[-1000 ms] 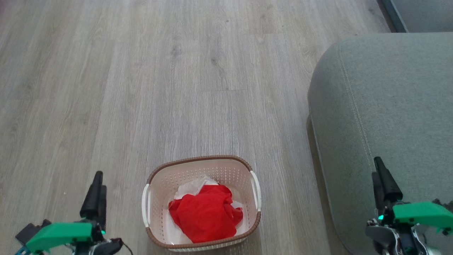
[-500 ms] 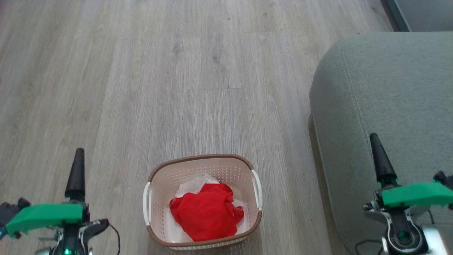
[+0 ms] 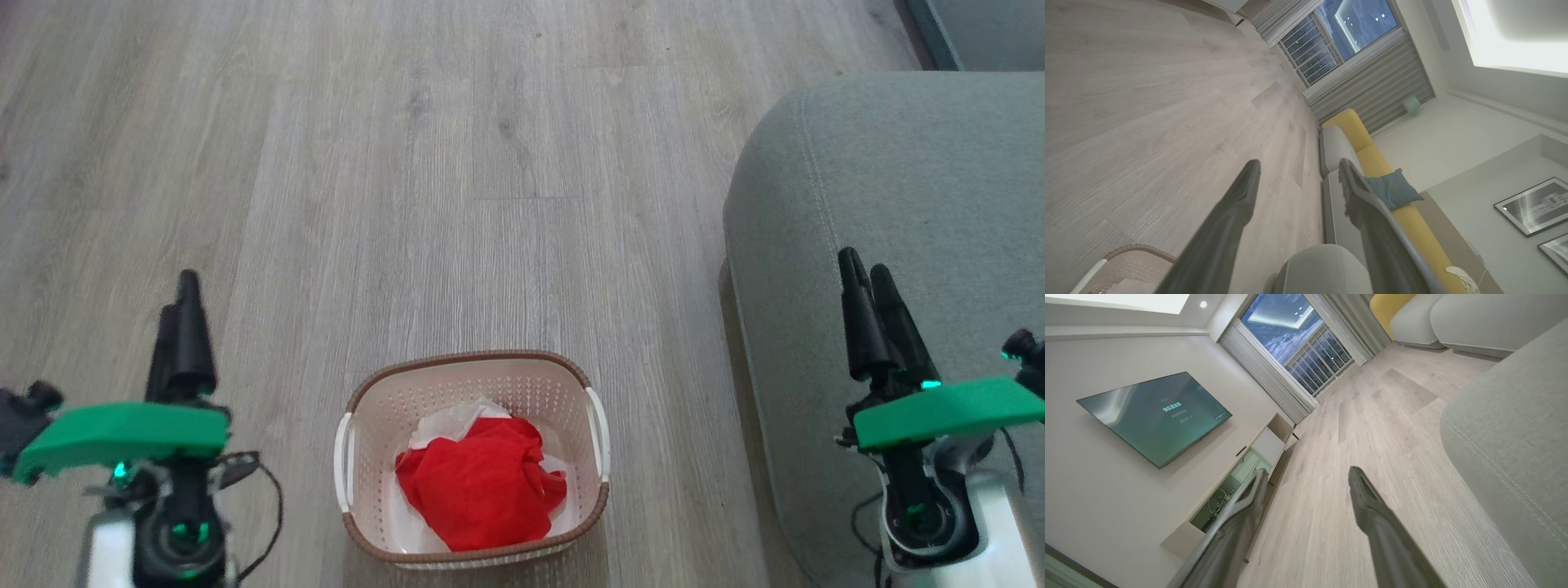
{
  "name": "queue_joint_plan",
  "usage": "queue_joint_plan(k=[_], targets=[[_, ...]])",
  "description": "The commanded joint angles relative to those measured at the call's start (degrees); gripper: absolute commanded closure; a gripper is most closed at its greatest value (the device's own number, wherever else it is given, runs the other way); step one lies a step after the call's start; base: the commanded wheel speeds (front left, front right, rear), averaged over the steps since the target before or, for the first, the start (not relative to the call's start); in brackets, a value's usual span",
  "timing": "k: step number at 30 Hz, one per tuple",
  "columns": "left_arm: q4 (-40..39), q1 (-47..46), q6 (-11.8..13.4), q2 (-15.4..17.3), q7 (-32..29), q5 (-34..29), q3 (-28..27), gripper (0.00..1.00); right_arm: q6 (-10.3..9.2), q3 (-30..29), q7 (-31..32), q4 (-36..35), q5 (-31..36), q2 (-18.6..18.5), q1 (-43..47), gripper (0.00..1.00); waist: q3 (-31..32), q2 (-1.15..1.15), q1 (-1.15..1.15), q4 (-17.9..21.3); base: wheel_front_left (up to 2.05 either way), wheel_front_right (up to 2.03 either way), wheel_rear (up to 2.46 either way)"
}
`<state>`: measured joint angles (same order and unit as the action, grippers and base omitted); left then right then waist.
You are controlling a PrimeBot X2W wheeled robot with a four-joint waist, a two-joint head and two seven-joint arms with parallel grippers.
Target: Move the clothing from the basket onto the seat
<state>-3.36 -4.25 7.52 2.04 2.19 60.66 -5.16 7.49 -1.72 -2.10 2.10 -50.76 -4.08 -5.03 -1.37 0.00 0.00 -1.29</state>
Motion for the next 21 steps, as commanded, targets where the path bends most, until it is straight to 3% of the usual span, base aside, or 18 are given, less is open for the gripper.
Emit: queue_joint_plan(k=[1, 13, 21], targets=[[-3.42, -2.82, 1.47, 0.49, 0.79, -3.37, 0.73, 0.00, 0.00, 0.87, -0.97, -3.23, 2.80, -1.41, -3.13, 0.00, -0.05, 0.00, 0.00, -0.07, 0.00, 0.00, 0.00], [-4.81, -2.97, 8.16, 1.46, 2.66, -18.65, 11.35, 0.00, 0.00, 5.01, -2.83, -6.41, 11.70, -3.28, -3.73, 0.00, -0.21, 0.00, 0.00, -0.18, 0.00, 0.00, 0.00], [-3.44, -4.34, 18.04, 6.18, 4.03, -26.52, 21.50, 0.00, 0.00, 8.02, -4.19, -5.86, 15.56, -4.47, -3.53, 0.00, -0.25, 0.00, 0.00, -0.01, 0.00, 0.00, 0.00]])
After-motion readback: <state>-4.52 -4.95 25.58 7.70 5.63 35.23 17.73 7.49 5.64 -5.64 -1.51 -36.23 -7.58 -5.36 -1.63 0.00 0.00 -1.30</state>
